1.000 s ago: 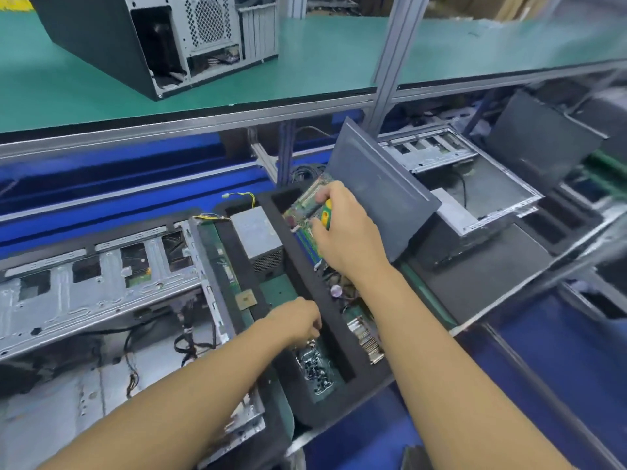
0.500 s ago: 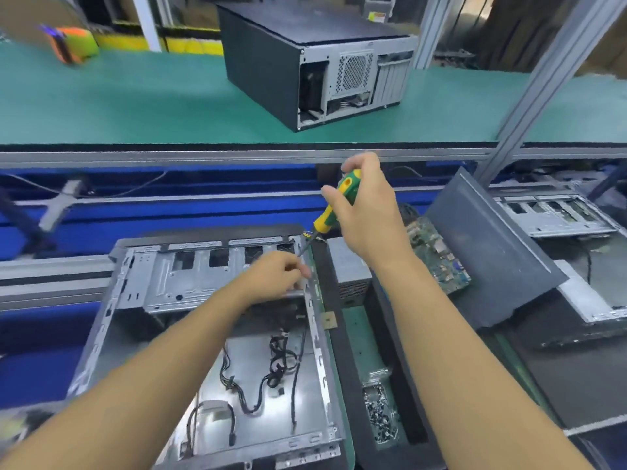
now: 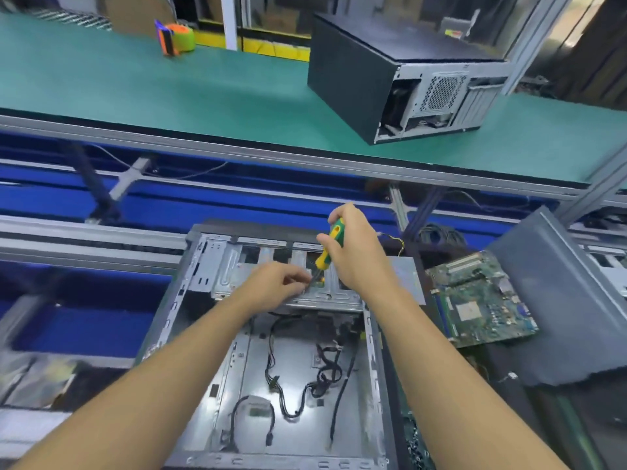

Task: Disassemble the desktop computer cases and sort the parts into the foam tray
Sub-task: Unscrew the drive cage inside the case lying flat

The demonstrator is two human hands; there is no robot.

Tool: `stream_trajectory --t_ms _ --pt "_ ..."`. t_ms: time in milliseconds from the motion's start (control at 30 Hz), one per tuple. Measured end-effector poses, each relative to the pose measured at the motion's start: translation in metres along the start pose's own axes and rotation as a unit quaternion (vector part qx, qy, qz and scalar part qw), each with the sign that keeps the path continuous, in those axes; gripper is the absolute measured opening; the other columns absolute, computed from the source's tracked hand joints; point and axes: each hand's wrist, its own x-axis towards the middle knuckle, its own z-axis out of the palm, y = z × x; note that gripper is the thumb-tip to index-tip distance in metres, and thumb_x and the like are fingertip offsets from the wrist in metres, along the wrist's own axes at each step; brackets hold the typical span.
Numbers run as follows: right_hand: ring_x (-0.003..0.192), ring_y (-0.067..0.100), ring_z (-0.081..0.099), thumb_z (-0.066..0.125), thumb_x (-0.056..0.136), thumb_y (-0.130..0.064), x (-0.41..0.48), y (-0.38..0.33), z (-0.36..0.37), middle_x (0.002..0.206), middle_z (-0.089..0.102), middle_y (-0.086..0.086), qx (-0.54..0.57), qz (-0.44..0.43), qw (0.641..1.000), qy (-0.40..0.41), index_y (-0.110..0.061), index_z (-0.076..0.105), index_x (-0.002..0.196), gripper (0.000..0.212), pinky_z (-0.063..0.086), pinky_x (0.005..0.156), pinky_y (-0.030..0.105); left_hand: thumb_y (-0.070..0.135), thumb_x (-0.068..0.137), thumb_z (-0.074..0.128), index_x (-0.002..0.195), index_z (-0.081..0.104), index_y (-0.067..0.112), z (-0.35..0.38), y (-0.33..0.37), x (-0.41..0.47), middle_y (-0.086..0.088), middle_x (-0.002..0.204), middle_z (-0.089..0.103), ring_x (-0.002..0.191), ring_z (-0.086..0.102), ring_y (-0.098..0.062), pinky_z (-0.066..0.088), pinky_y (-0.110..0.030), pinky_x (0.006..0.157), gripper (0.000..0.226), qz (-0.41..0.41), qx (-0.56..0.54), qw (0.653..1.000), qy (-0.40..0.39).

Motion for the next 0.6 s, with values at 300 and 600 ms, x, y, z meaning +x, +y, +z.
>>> stream_trajectory --t_ms 300,600 --pt "0.079 0.007 0.051 0.062 0.099 -0.026 0.001 0.000 0.002 0.104 0.048 -0.007 -0.020 -0.016 1.000 -0.002 -0.027 0.042 0.106 0.021 0.040 0.065 0.023 0.022 0.090 0.073 0.085 0.069 0.040 0.003 0.011 0.004 0.020 0.073 0.071 0.065 0.062 0.005 0.043 -0.007 0.057 0.019 -0.014 0.021 0.999 0.027" --pt "0.080 0.013 0.048 0.063 0.097 -0.021 0.001 -0.013 0.003 0.101 0.044 -0.009 -0.049 -0.093 0.991 -0.083 -0.027 0.044 0.105 0.022 0.041 0.067 0.028 0.016 0.091 0.070 0.074 0.065 0.036 -0.001 0.008 0.000 0.028 0.062 0.063 0.053 0.055 0.006 0.038 -0.008 0.052 0.026 0.004 0.004 1.000 0.019"
